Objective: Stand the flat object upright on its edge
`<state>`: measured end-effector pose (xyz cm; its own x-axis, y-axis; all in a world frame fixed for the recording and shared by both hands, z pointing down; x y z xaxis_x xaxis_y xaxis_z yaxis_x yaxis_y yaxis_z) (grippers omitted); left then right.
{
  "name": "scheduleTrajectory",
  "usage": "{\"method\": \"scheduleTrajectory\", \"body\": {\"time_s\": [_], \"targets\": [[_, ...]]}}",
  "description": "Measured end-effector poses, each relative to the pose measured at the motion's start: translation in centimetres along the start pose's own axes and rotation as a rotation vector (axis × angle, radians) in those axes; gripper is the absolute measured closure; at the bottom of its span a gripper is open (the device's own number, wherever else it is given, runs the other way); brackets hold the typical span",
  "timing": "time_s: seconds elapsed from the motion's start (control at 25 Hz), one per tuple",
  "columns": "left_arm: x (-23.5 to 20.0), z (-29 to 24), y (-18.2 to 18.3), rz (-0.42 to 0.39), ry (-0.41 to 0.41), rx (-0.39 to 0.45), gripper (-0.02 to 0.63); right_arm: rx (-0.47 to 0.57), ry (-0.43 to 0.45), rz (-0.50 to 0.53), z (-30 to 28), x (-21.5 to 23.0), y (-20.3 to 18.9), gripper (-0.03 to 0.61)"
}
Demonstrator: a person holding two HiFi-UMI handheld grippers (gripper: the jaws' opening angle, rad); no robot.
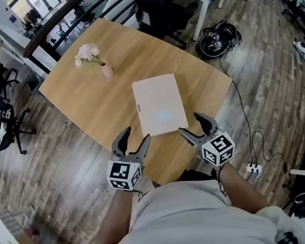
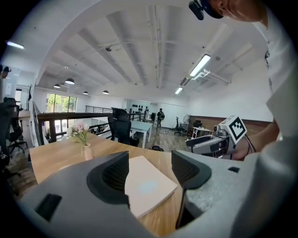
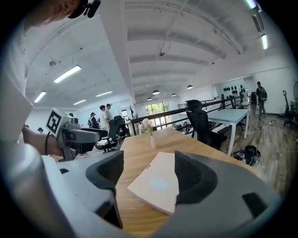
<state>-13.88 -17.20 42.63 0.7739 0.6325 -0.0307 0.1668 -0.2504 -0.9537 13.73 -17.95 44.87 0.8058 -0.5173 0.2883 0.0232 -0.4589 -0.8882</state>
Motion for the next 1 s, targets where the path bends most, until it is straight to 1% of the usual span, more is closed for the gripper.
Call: {"method": "scheduleTrajectory", "body": {"time_s": [0.08, 0.24, 0.48, 0.68, 1.0], "targets": [[-0.1, -1.0, -0.3, 0.004, 0.0, -0.021, 0.337, -0.026, 0.009, -0.011, -0.7, 1.1, -0.4, 0.227], [-1.0, -3.5, -1.7, 0.087, -0.004, -0.062, 0.337, -0.093, 0.038, -0.044, -2.6, 3.4, -1.8, 0.222], [-2.0, -6.9, -4.6, 0.166, 0.005, -0.156, 0.337, -0.171, 0.052, -0.102, -5.3, 7.2, -3.7, 0.215], [-3.6, -9.6, -7.6, 0.187, 0.013, -0.241, 0.337, -0.233, 0.055, -0.15, -8.3, 9.7, -5.4, 0.209], [-6.8, -14.0, -11.5, 0.216, 0.025, -0.351, 0.333, -0.326, 0.045, -0.212, -12.6, 13.3, -8.2, 0.207]]}}
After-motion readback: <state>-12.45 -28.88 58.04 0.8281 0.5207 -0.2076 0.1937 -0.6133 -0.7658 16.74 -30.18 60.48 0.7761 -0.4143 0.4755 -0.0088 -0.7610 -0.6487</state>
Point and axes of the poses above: the fingertips, and each gripper's own axes: z backward along the fingers, x to its right, y out of its top, the point moved 9 cm from there along z, backward along the fingers, and after that the axes turned 7 degrees about -z, right-handed, at the moved point
